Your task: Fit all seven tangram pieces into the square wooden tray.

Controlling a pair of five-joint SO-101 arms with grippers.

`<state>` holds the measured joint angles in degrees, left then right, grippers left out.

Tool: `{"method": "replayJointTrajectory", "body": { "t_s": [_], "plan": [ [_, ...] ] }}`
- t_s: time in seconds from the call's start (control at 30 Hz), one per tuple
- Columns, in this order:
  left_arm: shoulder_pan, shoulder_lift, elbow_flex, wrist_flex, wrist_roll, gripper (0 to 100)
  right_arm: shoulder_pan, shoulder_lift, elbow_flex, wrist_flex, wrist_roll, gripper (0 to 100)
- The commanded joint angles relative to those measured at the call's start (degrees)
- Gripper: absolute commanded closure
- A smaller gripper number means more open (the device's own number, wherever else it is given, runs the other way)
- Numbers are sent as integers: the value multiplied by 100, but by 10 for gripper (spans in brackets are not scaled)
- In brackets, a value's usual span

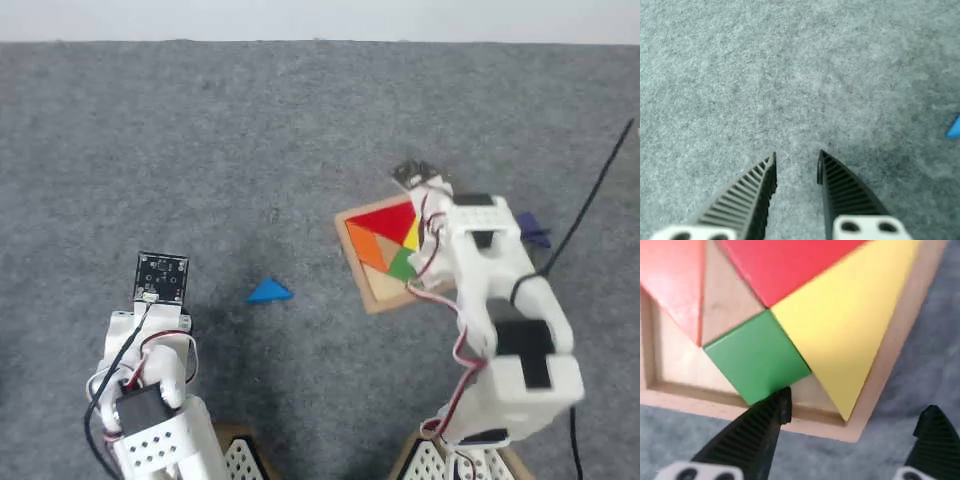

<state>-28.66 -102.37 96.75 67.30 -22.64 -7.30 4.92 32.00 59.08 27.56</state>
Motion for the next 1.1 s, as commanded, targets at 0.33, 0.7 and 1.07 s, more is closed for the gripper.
{"method": "replayJointTrajectory", "body": {
  "t_s": [0.33,0.7,1.07],
  "plan": [
    [-9,-35,-40,-53,-35,867,-198,-2325,624,532,-264,597],
    [-9,-35,-40,-53,-35,867,1156,-2273,-141,936,-246,597],
    [-9,-35,-40,-53,-26,867,1411,-3011,563,681,-712,597]
  ]
}}
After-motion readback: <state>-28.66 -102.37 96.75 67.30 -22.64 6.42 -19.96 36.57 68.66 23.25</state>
